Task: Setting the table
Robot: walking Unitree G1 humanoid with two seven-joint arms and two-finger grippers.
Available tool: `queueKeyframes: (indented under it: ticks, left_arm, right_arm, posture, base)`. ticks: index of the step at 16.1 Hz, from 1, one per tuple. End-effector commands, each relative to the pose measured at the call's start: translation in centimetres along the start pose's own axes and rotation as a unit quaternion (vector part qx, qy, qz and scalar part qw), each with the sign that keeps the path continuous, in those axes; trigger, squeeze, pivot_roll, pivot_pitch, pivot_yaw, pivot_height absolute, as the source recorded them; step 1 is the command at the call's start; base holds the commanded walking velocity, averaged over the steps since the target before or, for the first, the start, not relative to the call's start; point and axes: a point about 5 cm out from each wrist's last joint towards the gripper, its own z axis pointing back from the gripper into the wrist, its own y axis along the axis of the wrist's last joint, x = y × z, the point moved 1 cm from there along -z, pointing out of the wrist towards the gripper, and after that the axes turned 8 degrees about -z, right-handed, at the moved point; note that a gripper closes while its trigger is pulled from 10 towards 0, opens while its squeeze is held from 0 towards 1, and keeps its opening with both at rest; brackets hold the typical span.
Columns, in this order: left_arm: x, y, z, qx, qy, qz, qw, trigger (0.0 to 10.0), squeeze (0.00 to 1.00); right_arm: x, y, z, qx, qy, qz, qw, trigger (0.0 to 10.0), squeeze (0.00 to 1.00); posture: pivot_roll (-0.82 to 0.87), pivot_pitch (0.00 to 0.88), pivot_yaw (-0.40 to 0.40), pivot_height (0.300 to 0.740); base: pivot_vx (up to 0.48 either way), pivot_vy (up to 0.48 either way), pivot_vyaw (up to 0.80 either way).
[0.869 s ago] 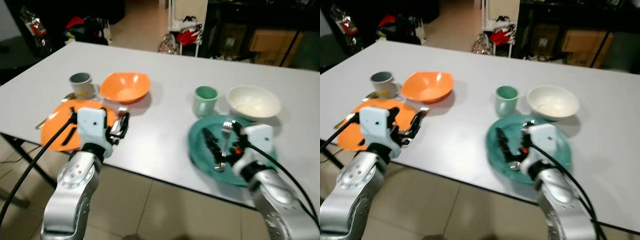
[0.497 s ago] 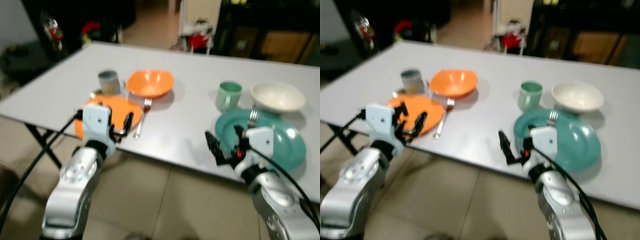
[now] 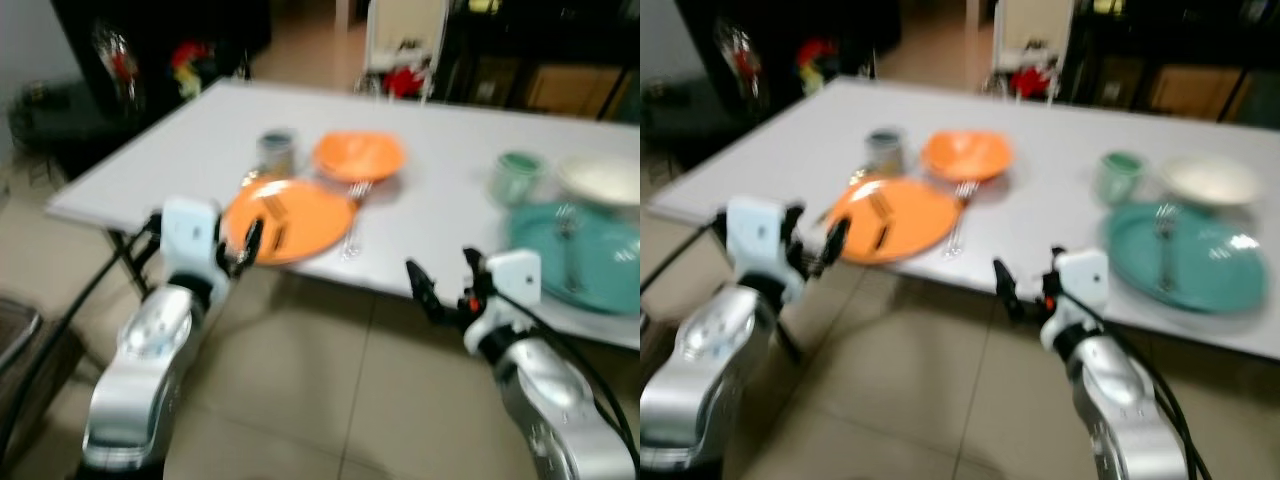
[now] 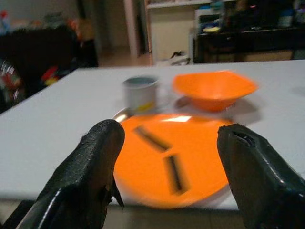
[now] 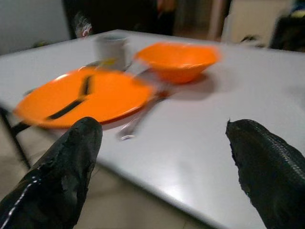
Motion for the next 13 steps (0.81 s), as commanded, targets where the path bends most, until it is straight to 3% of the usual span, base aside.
queueKeyframes:
  ticks: [1, 6, 8, 13]
  left_arm:
    - [-0.49, -0.11, 0.09, -0.007, 0.011, -0.001, 1.000, 10.0, 0.00]
    - [-0.43, -0.17, 0.34, -0.011, 0.010, -0.003, 1.000, 10.0, 0.00]
    - [-0.40, -0.05, 0.40, -0.008, 0.008, -0.012, 1.000, 10.0, 0.00]
    - [-0.81, 0.11, 0.30, -0.009, 0.016, -0.016, 1.000, 10.0, 0.00]
  right_arm:
    - [-0.48, 0.68, -0.29, 0.010, 0.018, 0.008, 1.000, 10.0, 0.00]
    - [-0.36, 0.57, -0.48, 0.003, 0.034, 0.019, 0.999, 10.0, 0.00]
    - [-0.39, 0.57, -0.56, 0.001, 0.039, 0.020, 0.999, 10.0, 0.00]
    - [-0.40, 0.55, -0.79, 0.003, 0.038, 0.016, 0.999, 10.0, 0.00]
  posture:
    - [0.09, 0.000, 0.028, 0.740]
    - [0.10, 0.000, 0.024, 0.740]
    - [0.10, 0.000, 0.022, 0.740]
    - [0.10, 0.000, 0.030, 0.740]
  base:
    - [0.000, 0.341, 0.48]
    - [0.000, 0.320, 0.80]
    - [0.000, 0.000, 0.80]
    - [0.000, -0.480, 0.80]
